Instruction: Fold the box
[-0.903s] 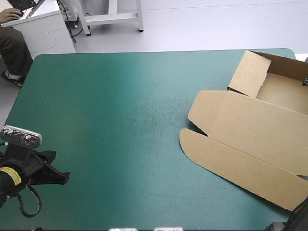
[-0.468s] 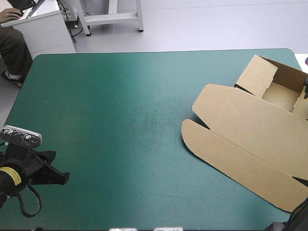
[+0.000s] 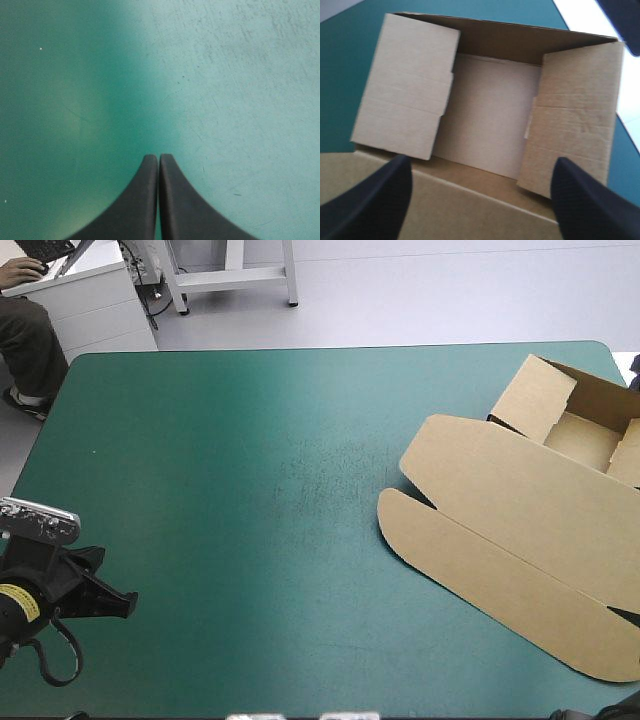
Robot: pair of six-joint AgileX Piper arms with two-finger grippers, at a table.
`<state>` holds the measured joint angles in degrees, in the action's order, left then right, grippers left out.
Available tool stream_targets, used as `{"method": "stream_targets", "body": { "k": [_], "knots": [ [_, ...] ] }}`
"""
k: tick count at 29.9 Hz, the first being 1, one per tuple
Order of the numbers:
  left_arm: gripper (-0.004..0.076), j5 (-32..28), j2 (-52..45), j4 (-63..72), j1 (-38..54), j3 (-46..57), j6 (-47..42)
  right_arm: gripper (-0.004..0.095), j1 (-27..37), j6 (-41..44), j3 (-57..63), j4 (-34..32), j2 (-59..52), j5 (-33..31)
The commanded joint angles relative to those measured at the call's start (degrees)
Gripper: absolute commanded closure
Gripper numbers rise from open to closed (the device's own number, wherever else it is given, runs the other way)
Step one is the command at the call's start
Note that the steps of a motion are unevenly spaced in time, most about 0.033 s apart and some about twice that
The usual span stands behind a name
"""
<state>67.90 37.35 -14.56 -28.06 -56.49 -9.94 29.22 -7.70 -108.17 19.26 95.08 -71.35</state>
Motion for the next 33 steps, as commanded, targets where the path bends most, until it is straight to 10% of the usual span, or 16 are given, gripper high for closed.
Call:
{"method": "stream_targets", "body": {
  "k": [1,4,14,33],
  "knots": [
    [0.0734,-5.0,0.25,-2.54,-0.07,-1.38,-0.55,0.0599,-4.02,-3.44,1.29,2.94,-5.5,-0.55],
    [0.0734,-5.37,0.25,-3.11,-0.07,-1.38,-1.0,0.091,-10.65,-3.77,4.13,1.17,-7.96,-0.44],
    [0.0734,-5.98,0.25,-4.05,-0.07,-1.38,-1.0,0.0908,-31.37,-3.14,17.86,-7.5,-17.33,4.63],
    [0.0734,-20.05,-16.89,0.02,-0.07,16.23,-0.14,0.0909,-33.99,-15.2,56.05,-2.02,-54.19,29.46]
  ]
}}
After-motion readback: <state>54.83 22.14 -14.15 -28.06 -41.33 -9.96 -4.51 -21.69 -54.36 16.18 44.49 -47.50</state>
